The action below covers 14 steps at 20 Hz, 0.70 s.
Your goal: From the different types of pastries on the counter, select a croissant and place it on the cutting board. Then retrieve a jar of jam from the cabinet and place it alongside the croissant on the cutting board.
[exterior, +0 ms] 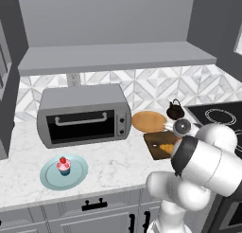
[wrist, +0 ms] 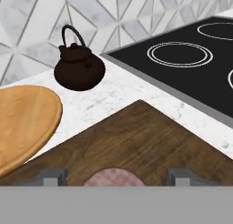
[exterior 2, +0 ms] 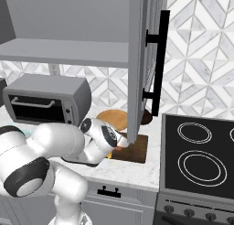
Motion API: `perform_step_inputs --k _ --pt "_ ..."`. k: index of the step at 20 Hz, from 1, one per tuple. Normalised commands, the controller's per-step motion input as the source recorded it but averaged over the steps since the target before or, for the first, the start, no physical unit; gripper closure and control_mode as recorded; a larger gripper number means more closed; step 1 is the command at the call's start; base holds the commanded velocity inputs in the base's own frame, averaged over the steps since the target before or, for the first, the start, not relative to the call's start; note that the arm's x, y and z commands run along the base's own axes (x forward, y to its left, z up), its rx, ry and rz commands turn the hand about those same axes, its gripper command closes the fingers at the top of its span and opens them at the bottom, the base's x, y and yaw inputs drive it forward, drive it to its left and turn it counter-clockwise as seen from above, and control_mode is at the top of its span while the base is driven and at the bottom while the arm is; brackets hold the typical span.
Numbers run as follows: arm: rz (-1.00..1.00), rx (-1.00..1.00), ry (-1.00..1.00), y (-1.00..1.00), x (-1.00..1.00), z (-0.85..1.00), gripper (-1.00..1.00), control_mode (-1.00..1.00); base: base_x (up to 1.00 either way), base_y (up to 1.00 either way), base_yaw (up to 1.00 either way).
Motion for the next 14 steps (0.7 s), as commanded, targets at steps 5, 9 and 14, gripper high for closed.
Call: perform_step_inputs --k 5,9,14 --pt "0.00 0.00 0.00 0.00 0.00 -0.05 -1.00 -1.00 0.00 0.00 0.00" --pt "0.00 0.00 -0.05 0.00 0.00 0.28 -1.00 -1.00 0.00 0.00 0.00" --pt "0.00 0.00 -0.14 0.01 -0.11 0.63 -1.00 -1.00 0.00 0.00 0.00"
